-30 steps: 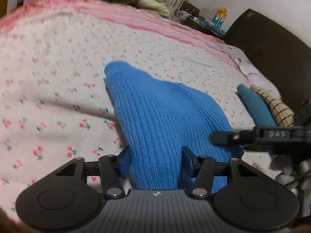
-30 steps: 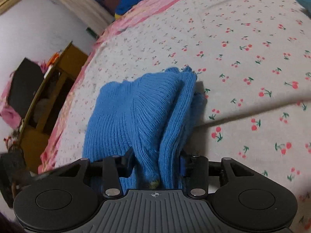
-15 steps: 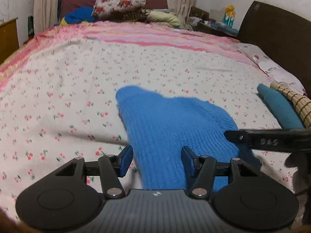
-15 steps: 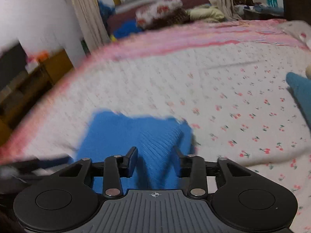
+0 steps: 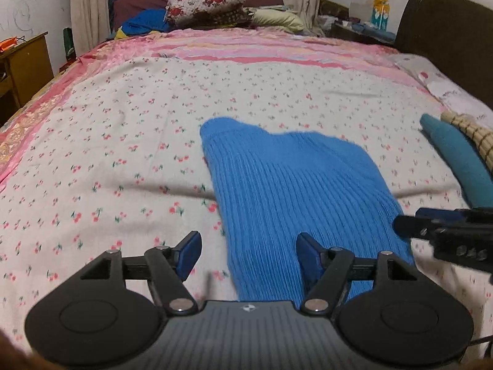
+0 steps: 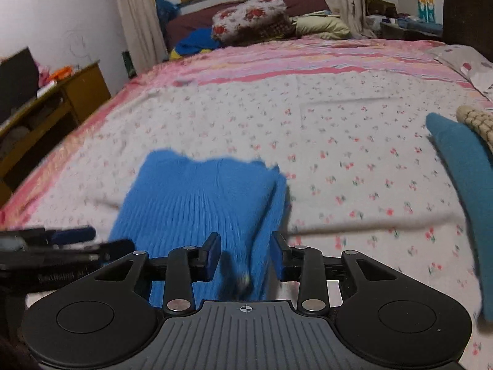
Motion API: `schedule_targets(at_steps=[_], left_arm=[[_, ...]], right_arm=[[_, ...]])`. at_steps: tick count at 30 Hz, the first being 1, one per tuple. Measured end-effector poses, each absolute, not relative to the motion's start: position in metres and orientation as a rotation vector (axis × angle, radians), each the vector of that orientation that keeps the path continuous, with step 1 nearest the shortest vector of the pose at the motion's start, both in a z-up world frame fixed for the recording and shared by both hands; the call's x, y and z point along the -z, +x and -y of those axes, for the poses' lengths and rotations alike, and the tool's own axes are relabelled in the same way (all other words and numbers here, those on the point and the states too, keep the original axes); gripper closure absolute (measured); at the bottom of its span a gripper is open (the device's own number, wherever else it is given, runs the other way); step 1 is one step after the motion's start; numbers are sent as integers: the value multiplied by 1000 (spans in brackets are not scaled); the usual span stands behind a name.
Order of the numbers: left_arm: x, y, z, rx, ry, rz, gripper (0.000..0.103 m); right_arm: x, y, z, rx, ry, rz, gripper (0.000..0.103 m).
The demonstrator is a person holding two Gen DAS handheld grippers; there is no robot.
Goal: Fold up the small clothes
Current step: 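Open both grippers and pull them back from the folded sweater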
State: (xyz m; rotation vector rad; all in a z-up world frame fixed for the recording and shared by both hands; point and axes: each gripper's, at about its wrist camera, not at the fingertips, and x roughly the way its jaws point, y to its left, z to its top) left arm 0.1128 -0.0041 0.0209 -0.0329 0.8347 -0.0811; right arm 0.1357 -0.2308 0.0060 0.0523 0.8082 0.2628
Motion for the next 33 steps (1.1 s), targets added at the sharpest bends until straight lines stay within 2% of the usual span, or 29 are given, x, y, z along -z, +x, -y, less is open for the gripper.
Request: schedule_targets(at_steps=[4,6,15,33], left_arm=[[-23,97,10,66,-7,-837,27],[-23,90,13,61,-5,-837,19],[-15,66,25,23,43,-876,9],[-5,40,29,44,-4,-916,6]], right_arm=[[2,129,232,-223,42,-850,70],[-6,119,232,-233,62,-830,70],[-12,75,231,-255,110,-810,67],[10,45,221,-238,72,-873,66]])
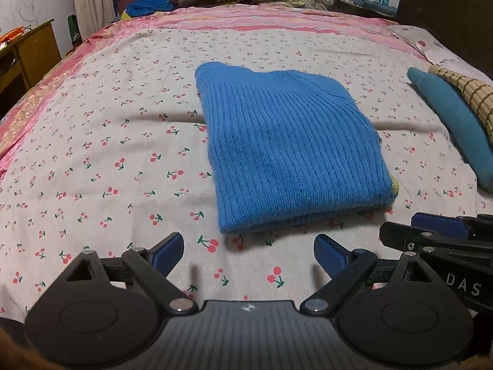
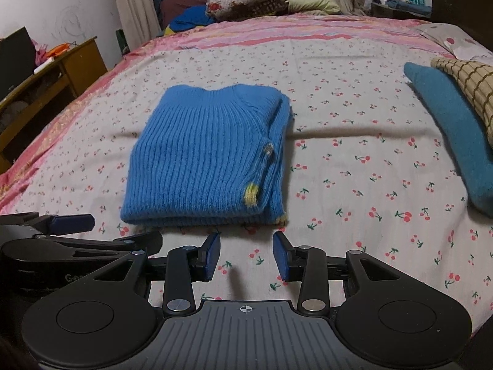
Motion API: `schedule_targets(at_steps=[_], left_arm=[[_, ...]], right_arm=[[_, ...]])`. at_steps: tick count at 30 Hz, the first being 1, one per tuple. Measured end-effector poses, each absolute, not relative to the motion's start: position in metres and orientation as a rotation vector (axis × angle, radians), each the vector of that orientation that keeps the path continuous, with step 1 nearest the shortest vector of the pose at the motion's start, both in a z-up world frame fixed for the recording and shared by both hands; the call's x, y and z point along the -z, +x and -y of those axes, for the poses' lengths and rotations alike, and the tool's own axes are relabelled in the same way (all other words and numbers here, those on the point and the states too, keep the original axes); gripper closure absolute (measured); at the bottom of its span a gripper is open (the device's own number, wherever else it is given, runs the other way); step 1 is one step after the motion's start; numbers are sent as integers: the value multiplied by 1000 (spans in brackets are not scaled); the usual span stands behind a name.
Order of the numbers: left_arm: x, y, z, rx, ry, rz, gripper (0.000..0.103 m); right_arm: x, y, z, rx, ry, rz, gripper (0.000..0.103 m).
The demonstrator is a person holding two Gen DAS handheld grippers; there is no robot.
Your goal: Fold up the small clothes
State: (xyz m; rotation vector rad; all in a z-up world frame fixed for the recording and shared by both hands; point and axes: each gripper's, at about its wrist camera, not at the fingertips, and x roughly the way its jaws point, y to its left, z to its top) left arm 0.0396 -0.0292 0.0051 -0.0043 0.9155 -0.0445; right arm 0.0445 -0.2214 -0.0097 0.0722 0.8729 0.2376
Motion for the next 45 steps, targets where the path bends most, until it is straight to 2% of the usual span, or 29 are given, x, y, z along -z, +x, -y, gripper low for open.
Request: schedule_targets(at_steps=[45], left_arm=[[-5,37,33,20,35,-917,7]], right_arm=[[17,42,221,-237,77,-900,66]])
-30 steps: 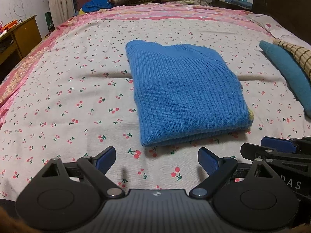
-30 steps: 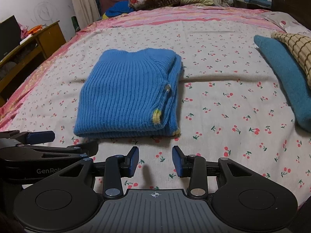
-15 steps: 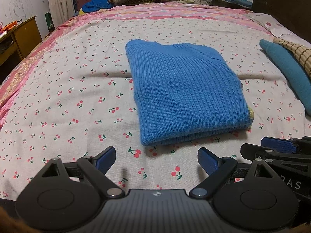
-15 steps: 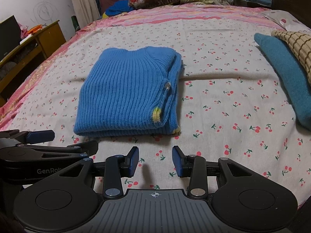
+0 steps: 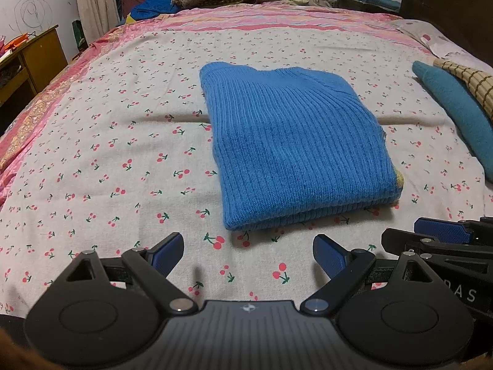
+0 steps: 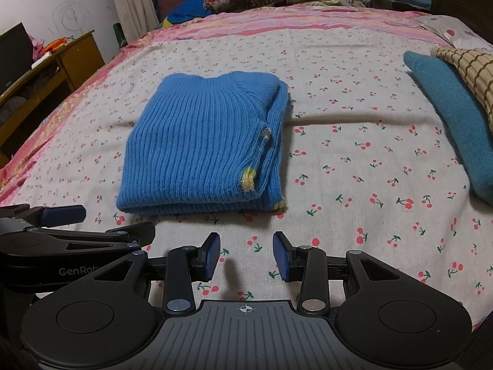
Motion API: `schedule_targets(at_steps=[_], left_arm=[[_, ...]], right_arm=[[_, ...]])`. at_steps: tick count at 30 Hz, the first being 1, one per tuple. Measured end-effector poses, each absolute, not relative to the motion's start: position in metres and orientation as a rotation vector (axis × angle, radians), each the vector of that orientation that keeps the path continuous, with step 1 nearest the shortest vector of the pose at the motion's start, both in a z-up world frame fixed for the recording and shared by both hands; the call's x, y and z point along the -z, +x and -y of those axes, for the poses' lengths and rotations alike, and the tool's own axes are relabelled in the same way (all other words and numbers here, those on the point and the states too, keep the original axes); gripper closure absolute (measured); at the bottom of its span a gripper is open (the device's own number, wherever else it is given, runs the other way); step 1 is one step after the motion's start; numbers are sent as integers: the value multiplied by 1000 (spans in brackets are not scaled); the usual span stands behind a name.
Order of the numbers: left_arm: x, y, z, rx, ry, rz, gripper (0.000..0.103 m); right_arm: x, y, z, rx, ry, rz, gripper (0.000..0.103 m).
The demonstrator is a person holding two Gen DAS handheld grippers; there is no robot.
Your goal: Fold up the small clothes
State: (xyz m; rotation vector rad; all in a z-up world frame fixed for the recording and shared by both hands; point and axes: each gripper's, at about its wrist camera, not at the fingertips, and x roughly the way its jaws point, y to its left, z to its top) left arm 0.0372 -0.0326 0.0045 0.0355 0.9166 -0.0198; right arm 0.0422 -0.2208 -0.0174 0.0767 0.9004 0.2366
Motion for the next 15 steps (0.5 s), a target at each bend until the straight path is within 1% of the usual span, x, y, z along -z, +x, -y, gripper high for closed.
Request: schedule_targets(at_steps=[15], left_arm=[[-4,36,33,20,33,-919,9]], right_arm=[[18,42,221,-239,79,-904,66]])
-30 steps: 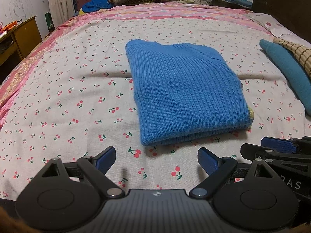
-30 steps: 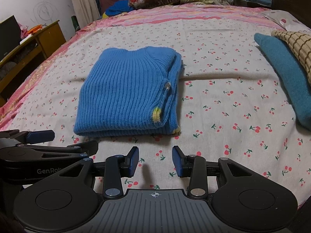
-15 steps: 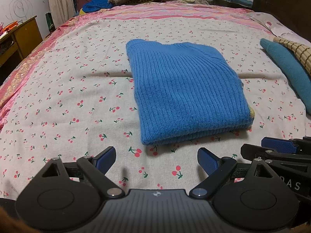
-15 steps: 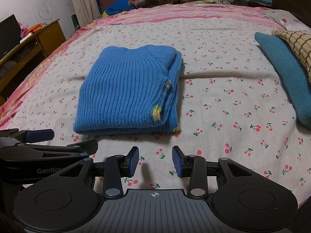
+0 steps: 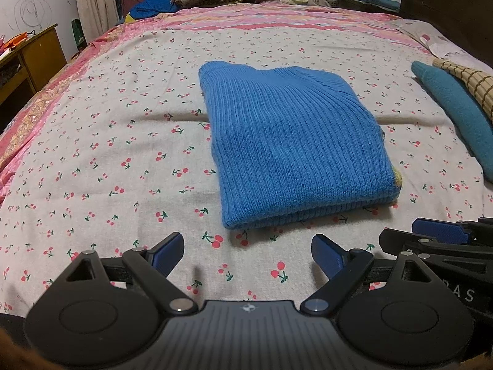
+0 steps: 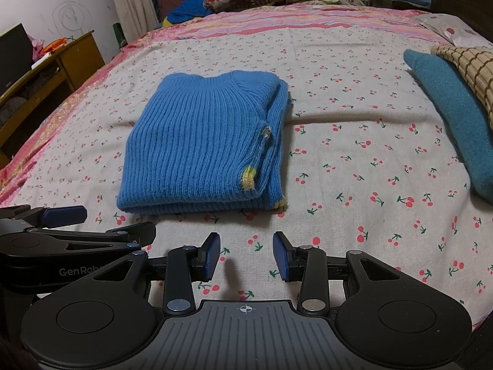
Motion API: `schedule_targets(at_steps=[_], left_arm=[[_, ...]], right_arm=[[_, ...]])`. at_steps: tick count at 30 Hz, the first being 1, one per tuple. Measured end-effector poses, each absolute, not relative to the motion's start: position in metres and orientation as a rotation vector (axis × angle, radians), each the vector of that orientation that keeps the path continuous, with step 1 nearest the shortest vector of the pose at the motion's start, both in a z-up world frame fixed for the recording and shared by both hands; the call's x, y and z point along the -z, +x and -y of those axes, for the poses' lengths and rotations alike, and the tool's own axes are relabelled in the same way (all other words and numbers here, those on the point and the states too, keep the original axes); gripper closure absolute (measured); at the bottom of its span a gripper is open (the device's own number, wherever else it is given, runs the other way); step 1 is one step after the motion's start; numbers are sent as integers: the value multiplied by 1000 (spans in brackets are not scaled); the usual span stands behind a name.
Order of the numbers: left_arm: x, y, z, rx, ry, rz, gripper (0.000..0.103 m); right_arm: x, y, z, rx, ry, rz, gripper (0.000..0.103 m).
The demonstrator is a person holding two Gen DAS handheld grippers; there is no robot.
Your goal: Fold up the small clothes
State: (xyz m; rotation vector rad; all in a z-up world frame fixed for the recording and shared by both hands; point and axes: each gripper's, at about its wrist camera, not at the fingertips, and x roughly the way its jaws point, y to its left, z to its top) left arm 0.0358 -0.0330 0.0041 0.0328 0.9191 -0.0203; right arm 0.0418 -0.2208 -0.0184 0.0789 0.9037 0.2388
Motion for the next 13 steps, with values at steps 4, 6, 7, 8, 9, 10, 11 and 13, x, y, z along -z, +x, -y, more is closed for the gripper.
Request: schedule_targets(at_steps=[4,6,7,8,9,10,11,13], left_arm=[[-4,36,33,21,33,-919,9],[-4,36,33,22,33,-919,10],[-4,36,33,22,33,-920,10],[-4,36,33,23,32,-920,10],[-4,36,33,25,30,-921,10],[-4,36,33,26,29,-922,10],[-4,36,33,26,28,-922,11],[-5,36,33,25,29,-923,11]], right_arm=[[18,42,221,-239,80,-904,66],[18,42,221,-239,80,-904,66],[18,42,221,-239,80,-904,66],[18,42,221,-239,79,-904,66],[18,42,221,-239,80,-904,66],[18,42,221,-239,80,-904,66],[18,42,221,-239,80,-904,66],[18,42,221,-239,79,-904,66]])
